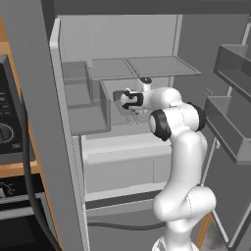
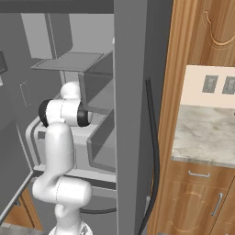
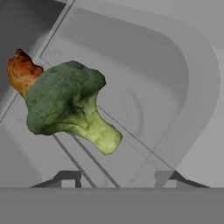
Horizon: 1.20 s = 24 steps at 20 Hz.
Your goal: Place the tupperware containing the chicken drumstick and broccoli meal in the microwave. Close the microwave door and press the start button to reheat the meal.
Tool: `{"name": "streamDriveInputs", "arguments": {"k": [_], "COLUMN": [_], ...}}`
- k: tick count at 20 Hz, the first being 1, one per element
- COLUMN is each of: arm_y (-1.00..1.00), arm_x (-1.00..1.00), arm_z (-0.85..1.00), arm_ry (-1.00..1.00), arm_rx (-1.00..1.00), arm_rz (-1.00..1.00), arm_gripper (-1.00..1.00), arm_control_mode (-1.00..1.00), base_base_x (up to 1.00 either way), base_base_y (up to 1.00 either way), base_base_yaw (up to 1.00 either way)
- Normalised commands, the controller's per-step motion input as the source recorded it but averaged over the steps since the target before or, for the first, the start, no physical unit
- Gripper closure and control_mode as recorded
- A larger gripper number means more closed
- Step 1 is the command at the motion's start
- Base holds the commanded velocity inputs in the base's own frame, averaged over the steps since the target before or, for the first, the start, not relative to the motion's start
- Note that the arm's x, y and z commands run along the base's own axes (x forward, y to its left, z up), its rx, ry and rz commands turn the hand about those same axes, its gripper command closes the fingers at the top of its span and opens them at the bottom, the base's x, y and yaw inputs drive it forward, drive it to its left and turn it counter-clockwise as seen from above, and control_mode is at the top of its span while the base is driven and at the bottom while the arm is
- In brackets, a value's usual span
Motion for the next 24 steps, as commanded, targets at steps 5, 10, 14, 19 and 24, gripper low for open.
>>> {"name": "streamDriveInputs", "arguments": {"k": [5, 10, 14, 19, 24], "arm_y": [-0.01, -0.01, 0.0, -0.01, -0.03], "arm_x": [-0.01, -0.44, -0.37, -0.02, -0.54], "arm_z": [-0.03, -0.29, -0.61, -0.62, -0.03], "arm_ry": [0.0, -0.09, -0.25, -0.21, -0.05], "arm_rx": [0.0, 0.0, 0.0, 0.0, 0.0], "arm_rz": [0.0, -0.03, -0.07, -0.11, -0.08], "arm_gripper": [1.0, 1.0, 1.0, 1.0, 1.0], "arm_control_mode": [-1.0, -1.0, -1.0, -1.0, -1.0], "base_base_x": [0.0, 0.0, 0.0, 0.0, 0.0], "base_base_y": [0.0, 0.0, 0.0, 0.0, 0.0], "base_base_yaw": [0.0, 0.0, 0.0, 0.0, 0.0]}}
